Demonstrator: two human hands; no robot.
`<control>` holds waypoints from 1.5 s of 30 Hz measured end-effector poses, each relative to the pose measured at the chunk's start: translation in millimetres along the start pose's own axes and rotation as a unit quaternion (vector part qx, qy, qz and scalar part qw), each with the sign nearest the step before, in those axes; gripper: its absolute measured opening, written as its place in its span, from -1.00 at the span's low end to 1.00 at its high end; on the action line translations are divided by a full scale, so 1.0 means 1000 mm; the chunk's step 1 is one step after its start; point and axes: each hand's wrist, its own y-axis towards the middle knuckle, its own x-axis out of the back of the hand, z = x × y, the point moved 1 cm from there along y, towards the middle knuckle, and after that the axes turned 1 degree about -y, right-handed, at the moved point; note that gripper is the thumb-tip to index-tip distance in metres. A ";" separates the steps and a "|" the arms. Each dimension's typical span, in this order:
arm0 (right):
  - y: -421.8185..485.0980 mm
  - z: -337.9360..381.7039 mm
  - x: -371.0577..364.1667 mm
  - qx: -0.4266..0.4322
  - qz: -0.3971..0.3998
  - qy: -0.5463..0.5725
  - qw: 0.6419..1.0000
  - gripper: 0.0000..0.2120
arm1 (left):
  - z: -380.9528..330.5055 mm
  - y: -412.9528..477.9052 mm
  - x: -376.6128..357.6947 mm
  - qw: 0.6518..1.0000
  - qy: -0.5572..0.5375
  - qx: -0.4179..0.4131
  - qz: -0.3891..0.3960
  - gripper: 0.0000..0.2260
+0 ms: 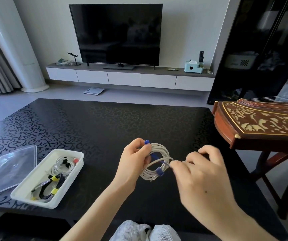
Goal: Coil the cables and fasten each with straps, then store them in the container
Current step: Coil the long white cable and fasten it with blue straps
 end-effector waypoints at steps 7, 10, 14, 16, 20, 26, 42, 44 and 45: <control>0.036 -0.026 0.032 -0.064 0.096 0.309 0.944 -0.80 | -0.007 -0.010 -0.002 0.996 0.061 -0.030 0.055 -0.86; 0.051 -0.032 0.027 -0.138 0.111 0.440 0.881 -0.79 | -0.012 -0.013 -0.001 0.993 0.086 -0.050 0.066 -0.85; 0.056 -0.031 0.010 -0.165 0.115 0.487 0.850 -0.78 | -0.021 -0.018 -0.002 0.987 0.111 -0.078 0.089 -0.83; 0.055 -0.028 0.006 -0.161 0.099 0.468 0.863 -0.79 | -0.023 -0.019 -0.002 0.984 0.125 -0.091 0.092 -0.83; 0.057 -0.024 0.004 -0.140 0.072 0.451 0.878 -0.85 | -0.025 -0.021 0.000 0.976 0.161 -0.113 0.090 -0.82; 0.059 -0.025 0.001 -0.118 0.088 0.445 0.883 -0.86 | -0.028 -0.024 0.001 0.971 0.164 -0.141 0.101 -0.82; 0.055 -0.029 -0.003 -0.007 0.064 0.356 0.932 -0.76 | -0.027 -0.015 0.010 0.962 0.174 -0.149 0.146 -0.81; 0.055 -0.028 -0.001 0.001 0.062 0.331 0.942 -0.76 | -0.027 -0.015 0.010 0.961 0.179 -0.151 0.150 -0.81; 0.056 -0.027 -0.001 0.002 0.053 0.312 0.948 -0.77 | -0.027 -0.014 0.010 0.960 0.181 -0.149 0.157 -0.80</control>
